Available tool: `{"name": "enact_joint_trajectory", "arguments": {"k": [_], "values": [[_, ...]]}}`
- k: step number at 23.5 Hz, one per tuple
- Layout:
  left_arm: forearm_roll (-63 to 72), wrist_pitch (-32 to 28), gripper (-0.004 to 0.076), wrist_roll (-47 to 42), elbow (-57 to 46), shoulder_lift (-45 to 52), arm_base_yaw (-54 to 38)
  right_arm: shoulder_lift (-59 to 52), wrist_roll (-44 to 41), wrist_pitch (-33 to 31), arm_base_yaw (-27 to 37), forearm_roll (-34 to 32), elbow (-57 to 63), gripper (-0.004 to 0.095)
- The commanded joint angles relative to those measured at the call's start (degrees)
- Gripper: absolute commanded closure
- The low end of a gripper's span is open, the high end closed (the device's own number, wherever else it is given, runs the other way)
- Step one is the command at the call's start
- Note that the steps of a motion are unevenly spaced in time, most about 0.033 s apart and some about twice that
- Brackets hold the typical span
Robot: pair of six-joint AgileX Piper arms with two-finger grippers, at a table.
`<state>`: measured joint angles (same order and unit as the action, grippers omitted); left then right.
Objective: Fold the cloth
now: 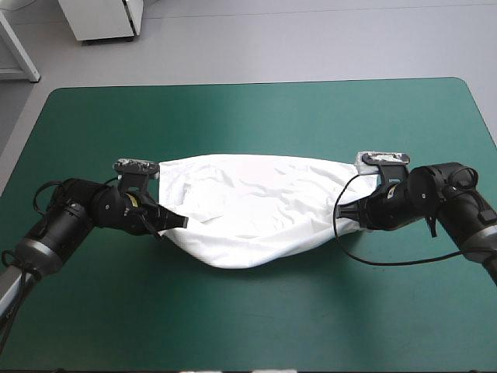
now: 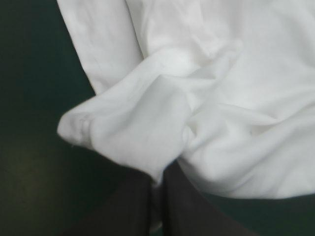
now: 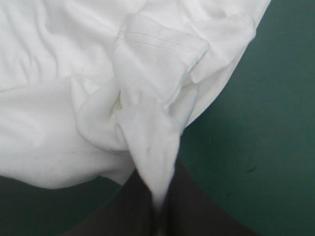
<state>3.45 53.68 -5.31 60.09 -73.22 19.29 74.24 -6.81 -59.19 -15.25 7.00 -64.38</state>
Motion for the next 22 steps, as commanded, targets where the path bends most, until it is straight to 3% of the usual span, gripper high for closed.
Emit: {"name": "enact_joint_trajectory", "arguments": {"k": [1, 9, 12, 16, 22], "values": [[-3.5, -2.7, 0.0733, -0.3, 5.7, 1.0, 0.2, -1.8, -1.2, 3.6, 0.0, -2.3, -4.7, 0.0927], [-5.9, -12.4, 0.0733, -0.9, 9.2, -5.1, 0.2, -0.3, -4.7, 14.6, 0.0, -6.6, -6.7, 0.0927], [-10.0, -16.5, 0.0733, -5.3, 12.0, -10.1, 0.2, 2.8, -5.2, 18.9, 0.2, -9.7, -7.5, 0.0927], [-17.5, -16.9, 0.0733, -7.1, 20.3, -17.4, 0.0, 8.6, -11.3, 23.1, 1.6, -14.8, -10.6, 0.0927], [-17.7, -18.3, 0.0733, -11.1, 28.9, -27.4, -5.7, 18.7, -8.9, 23.7, 5.5, -14.1, -18.1, 0.0927]]}}
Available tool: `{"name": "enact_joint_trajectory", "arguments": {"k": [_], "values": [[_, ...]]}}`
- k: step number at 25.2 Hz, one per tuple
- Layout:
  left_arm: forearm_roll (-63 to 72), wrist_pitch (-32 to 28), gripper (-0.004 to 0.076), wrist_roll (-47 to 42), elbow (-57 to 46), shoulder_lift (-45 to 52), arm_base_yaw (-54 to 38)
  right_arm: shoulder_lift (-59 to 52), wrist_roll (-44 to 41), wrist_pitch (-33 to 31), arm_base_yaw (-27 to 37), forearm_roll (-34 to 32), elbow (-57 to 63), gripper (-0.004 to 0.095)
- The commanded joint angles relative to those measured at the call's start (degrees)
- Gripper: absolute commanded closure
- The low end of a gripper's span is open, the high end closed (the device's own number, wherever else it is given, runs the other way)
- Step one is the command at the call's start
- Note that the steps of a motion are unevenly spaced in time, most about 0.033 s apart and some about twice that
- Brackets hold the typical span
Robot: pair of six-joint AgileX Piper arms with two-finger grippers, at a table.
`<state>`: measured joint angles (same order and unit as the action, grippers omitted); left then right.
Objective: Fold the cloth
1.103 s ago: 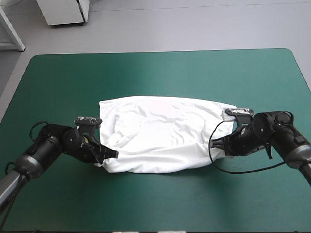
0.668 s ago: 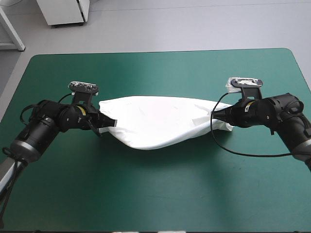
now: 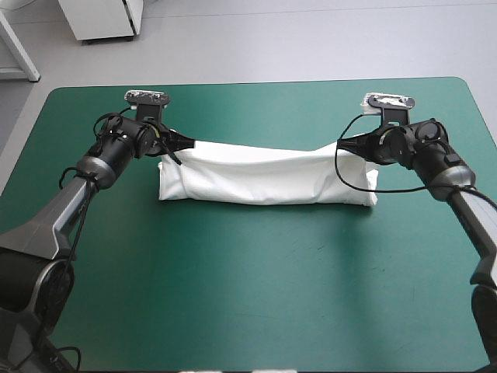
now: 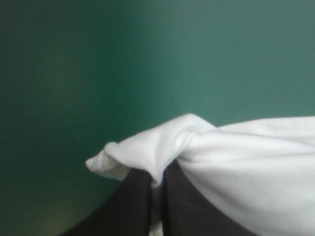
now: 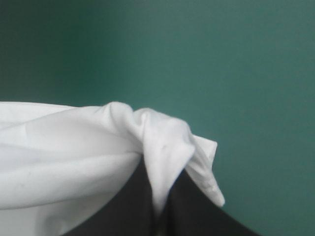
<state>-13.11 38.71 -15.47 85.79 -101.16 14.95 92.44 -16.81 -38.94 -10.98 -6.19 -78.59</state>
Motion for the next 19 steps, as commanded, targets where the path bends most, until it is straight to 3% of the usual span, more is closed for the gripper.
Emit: {"name": "enact_joint_trajectory", "arguments": {"k": [1, 7, 15, 17, 19], "values": [[-1.1, -4.0, 0.0733, -0.9, 3.5, -1.1, -1.8, 2.8, 1.3, 3.3, 1.6, -0.9, -5.4, 0.0927], [3.6, -7.7, 0.0733, -0.9, 3.6, -8.4, -1.7, 13.9, 6.2, 1.5, 1.7, 5.6, -12.9, 0.0927], [4.9, -9.1, 0.0729, -0.8, 3.6, -9.9, -1.7, 16.7, 9.5, -2.0, 1.7, 9.3, -15.1, 0.0916], [4.9, -7.8, 0.0708, -0.3, 3.6, -9.9, -1.7, 16.7, 10.1, -2.8, 1.7, 9.3, -15.4, 0.0861], [7.0, -6.2, 0.0646, 2.1, 3.6, -9.6, -1.7, 16.7, 10.1, -4.3, 1.7, 9.3, -16.1, 0.0739]]}}
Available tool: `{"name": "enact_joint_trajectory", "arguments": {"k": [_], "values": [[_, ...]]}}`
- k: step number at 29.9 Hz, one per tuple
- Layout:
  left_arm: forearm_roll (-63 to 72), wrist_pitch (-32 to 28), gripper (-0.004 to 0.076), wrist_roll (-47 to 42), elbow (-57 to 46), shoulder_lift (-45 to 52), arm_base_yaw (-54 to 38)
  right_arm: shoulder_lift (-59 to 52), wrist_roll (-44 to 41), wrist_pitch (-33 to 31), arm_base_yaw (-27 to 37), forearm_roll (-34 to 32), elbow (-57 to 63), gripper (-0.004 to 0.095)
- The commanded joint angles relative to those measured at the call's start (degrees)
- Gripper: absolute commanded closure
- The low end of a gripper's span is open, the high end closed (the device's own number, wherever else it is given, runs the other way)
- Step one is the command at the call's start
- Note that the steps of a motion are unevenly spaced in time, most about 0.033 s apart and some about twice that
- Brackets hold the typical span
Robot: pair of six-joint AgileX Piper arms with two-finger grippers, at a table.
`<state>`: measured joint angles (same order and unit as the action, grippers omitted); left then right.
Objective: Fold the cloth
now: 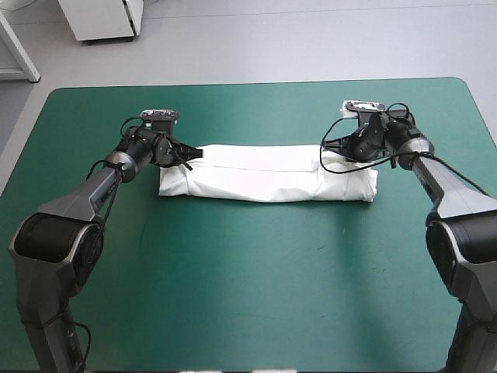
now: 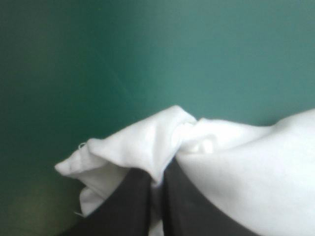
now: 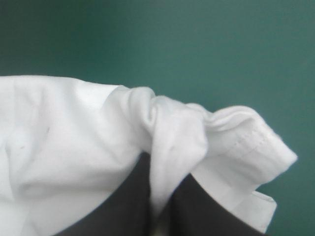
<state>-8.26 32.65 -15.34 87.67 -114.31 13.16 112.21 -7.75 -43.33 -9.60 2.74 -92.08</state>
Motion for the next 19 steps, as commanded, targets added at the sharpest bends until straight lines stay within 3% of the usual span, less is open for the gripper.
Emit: {"name": "enact_joint_trajectory", "arguments": {"k": [1, 5, 7, 10, 14, 19], "values": [[3.7, 0.5, 0.0603, 3.5, 1.7, 3.8, 0.1, -3.2, 1.0, -0.7, 0.3, 0.4, -3.1, 0.0659], [7.0, 2.3, 0.0414, 7.8, 1.8, 5.2, 0.1, -3.2, 1.0, -6.2, 0.3, 0.6, -6.1, 0.0348], [7.1, 3.9, 0.0312, 8.2, 2.0, 6.4, 0.1, -3.6, 1.5, -9.0, 0.3, 0.6, -8.0, 0.0282], [6.7, 7.1, 0.0248, 8.2, 3.0, 8.5, 0.1, -5.1, 1.6, -10.1, 0.3, 0.3, -10.3, 0.0319], [5.9, 8.8, 0.0249, 8.2, 4.7, 12.1, 0.1, -7.6, 2.7, -10.4, 0.3, 0.0, -12.6, 0.0448], [13.9, 9.2, 0.0276, 16.5, 5.2, 17.1, 0.3, -10.9, 4.0, -16.4, 0.3, 0.0, -12.7, 0.0565]]}}
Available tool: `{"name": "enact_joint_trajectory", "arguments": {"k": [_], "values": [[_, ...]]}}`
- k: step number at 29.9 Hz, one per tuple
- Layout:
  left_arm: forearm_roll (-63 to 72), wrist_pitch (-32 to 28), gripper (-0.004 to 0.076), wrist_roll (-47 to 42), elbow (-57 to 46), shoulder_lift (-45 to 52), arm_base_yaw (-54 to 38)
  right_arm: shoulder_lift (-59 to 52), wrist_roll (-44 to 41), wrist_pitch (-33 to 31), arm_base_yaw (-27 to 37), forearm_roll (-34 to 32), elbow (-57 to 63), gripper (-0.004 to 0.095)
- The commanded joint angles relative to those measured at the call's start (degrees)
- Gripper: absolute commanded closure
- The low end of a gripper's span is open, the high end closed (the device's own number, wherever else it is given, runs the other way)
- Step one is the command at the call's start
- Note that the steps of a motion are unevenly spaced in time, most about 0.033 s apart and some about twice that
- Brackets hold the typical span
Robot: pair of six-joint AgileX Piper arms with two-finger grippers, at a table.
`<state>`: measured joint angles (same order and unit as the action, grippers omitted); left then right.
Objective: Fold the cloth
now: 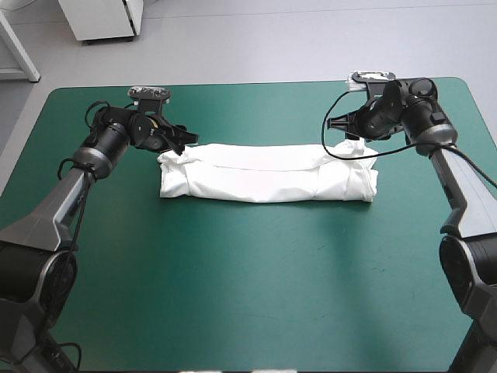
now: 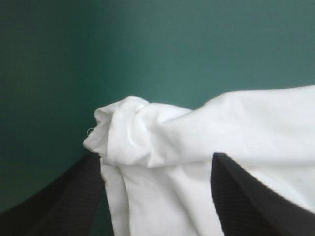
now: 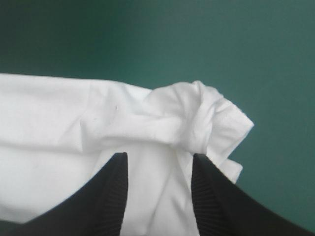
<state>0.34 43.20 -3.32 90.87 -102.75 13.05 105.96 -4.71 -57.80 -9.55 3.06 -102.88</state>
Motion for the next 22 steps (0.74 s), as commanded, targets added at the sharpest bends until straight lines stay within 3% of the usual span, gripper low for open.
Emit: {"name": "enact_joint_trajectory", "arguments": {"k": [1, 4, 6, 7, 8, 15, 22], "values": [[7.3, -1.0, 0.0292, 6.6, 2.0, 6.3, 0.7, -5.2, 0.9, -3.1, 0.3, -0.1, -1.9, 0.0573], [13.4, 0.0, 0.0388, 12.1, 2.0, 8.5, 2.5, -7.0, 0.9, -4.5, 0.3, 0.1, -1.9, 0.0577], [15.0, -0.1, 0.0549, 14.7, 2.0, 9.3, 4.7, -8.4, 0.9, -4.5, 0.3, 0.1, -1.9, 0.0577], [15.0, -0.2, 0.0671, 16.1, 2.0, 9.4, 5.7, -9.0, 0.9, -4.5, 0.3, 0.0, -1.9, 0.0577], [15.1, -0.6, 0.0726, 18.9, 2.0, 9.4, 7.4, -9.4, 0.9, -4.5, 0.3, -0.1, -1.9, 0.0577], [17.5, -2.2, 0.0733, 21.8, 2.0, 6.0, 14.7, -10.9, 0.9, -5.4, 0.3, -0.2, -1.9, 0.0577], [23.2, -7.7, 0.0733, 25.9, 2.0, -0.3, 19.5, -11.3, 0.9, -5.6, 0.3, -0.3, -1.9, 0.0577]]}}
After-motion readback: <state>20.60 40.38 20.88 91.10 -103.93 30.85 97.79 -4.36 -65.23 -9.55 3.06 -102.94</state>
